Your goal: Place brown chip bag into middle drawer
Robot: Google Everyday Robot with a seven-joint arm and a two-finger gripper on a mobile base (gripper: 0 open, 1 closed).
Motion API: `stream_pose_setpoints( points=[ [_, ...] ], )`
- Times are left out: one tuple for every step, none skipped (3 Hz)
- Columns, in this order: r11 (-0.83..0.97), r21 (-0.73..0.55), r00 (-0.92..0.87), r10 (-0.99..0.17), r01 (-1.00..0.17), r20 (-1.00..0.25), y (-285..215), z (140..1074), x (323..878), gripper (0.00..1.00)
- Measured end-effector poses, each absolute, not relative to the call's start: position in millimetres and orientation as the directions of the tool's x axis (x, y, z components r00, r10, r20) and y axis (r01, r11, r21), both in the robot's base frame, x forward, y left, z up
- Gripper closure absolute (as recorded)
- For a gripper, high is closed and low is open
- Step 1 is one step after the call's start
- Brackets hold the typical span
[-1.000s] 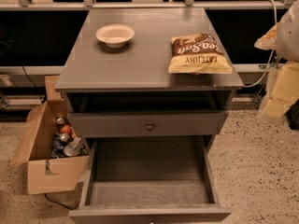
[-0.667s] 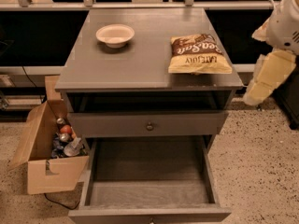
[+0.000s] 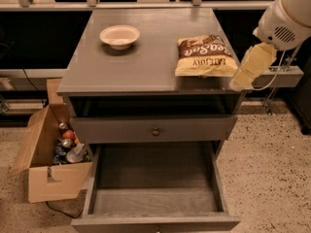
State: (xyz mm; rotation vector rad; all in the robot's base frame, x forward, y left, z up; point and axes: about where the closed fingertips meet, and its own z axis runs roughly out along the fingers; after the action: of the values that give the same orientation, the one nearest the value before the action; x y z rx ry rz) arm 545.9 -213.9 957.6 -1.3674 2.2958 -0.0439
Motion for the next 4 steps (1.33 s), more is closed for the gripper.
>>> stream_pose_setpoints(
  points=[
    [0.504,-0.258,-0.397,-0.839,-0.824,-0.373,-214,958,546,0.0],
    [0.511,-0.258,-0.398,-0.833,-0.82,-0.385,-213,958,549,0.0],
    [0.596,-0.249,-0.441,-0.762,-0.763,-0.474,-217,965,579,0.0],
    [0.738,-0.161,-0.556,-0.616,-0.655,-0.557,-228,959,629,0.0]
  ],
)
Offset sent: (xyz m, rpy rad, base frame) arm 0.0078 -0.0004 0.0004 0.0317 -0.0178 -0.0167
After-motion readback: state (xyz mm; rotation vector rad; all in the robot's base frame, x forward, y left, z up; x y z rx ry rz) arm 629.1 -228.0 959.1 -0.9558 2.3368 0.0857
